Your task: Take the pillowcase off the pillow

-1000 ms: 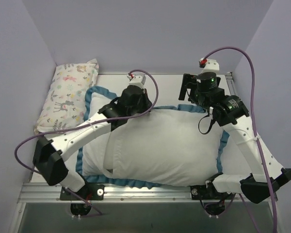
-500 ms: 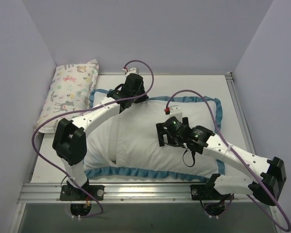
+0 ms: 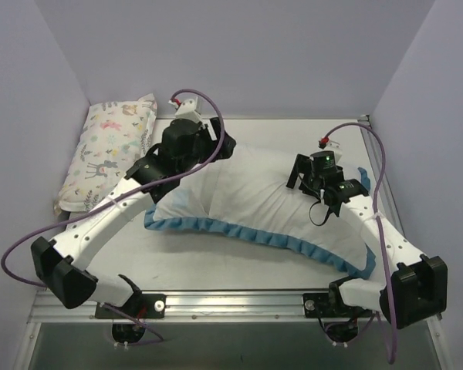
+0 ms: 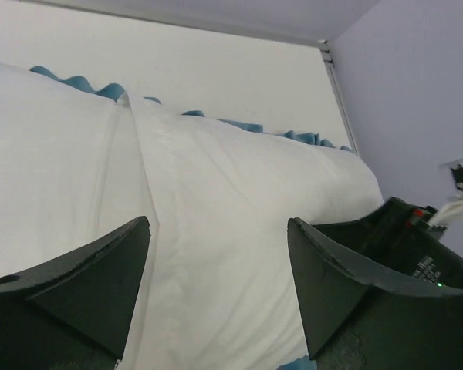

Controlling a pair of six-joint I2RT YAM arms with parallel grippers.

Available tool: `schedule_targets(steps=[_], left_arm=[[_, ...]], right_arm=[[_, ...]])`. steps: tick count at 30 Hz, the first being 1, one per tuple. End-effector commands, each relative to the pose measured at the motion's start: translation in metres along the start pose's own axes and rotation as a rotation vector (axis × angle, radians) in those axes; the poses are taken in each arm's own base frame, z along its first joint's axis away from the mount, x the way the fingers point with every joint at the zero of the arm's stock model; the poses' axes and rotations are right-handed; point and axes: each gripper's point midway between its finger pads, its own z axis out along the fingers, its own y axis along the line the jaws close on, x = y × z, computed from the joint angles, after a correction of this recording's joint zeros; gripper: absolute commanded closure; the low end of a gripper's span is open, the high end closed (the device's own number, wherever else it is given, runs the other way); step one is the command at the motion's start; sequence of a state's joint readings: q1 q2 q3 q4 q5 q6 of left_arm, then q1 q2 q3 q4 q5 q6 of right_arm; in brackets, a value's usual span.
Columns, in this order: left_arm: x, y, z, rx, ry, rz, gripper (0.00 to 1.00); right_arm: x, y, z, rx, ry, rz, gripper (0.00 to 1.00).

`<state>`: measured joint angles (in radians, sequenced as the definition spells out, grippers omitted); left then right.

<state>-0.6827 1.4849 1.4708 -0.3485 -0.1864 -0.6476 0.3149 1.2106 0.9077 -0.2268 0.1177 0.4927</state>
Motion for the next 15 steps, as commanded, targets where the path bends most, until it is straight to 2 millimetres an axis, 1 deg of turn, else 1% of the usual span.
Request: schedule_targets(steps=[1,2,3,5,6,7,8,9,10,11,12,13,14,15], left_arm=[[-0.001,0.026,-0.040,-0.104,-0.053,0.057,0.20],[0.006,0.037,-0.045,-0.138,-0.050,0.059,0.20],[0.015,0.054,-0.053,-0.187,-0.046,0.064,0.20],[0.025,0.069,-0.056,-0.234,-0.041,0.076,0.20],[0.027,0.079,-0.055,-0.279,-0.046,0.091,0.18],[0.032,0.086,-0.053,-0.299,-0.032,0.109,0.17],[0.034,0.088,-0.049,-0.306,-0.025,0.116,0.16],[0.040,0.090,-0.042,-0.317,-0.007,0.130,0.16],[0.042,0.092,-0.039,-0.329,0.004,0.143,0.16],[0.044,0.097,-0.037,-0.356,0.010,0.150,0.16],[0.050,0.108,-0.034,-0.406,0.027,0.168,0.16],[0.051,0.113,-0.033,-0.426,0.030,0.166,0.16],[0.058,0.123,-0.034,-0.457,0.039,0.171,0.16],[0.062,0.128,-0.036,-0.471,0.044,0.168,0.16]], right_arm=[[0.037,-0.023,0.007,0.094,0.150,-0.064,0.16],[0.035,-0.022,0.007,0.090,0.144,-0.056,0.16],[0.034,-0.019,0.005,0.079,0.140,-0.054,0.15],[0.026,-0.010,-0.001,0.055,0.109,-0.064,0.15],[0.025,0.004,-0.006,0.029,0.096,-0.097,0.15],[0.012,0.010,-0.012,0.040,0.046,-0.116,0.14],[0.010,0.014,-0.018,0.055,0.034,-0.140,0.14],[0.008,0.022,-0.023,0.047,0.021,-0.168,0.13],[0.008,0.033,-0.028,0.038,0.005,-0.199,0.13],[0.001,0.044,-0.036,0.017,-0.014,-0.208,0.13],[0.001,0.050,-0.040,0.005,-0.022,-0.221,0.12],[0.001,0.060,-0.047,-0.012,-0.041,-0.245,0.11],[-0.003,0.069,-0.052,-0.030,-0.059,-0.253,0.11],[-0.002,0.076,-0.056,-0.044,-0.068,-0.268,0.08]])
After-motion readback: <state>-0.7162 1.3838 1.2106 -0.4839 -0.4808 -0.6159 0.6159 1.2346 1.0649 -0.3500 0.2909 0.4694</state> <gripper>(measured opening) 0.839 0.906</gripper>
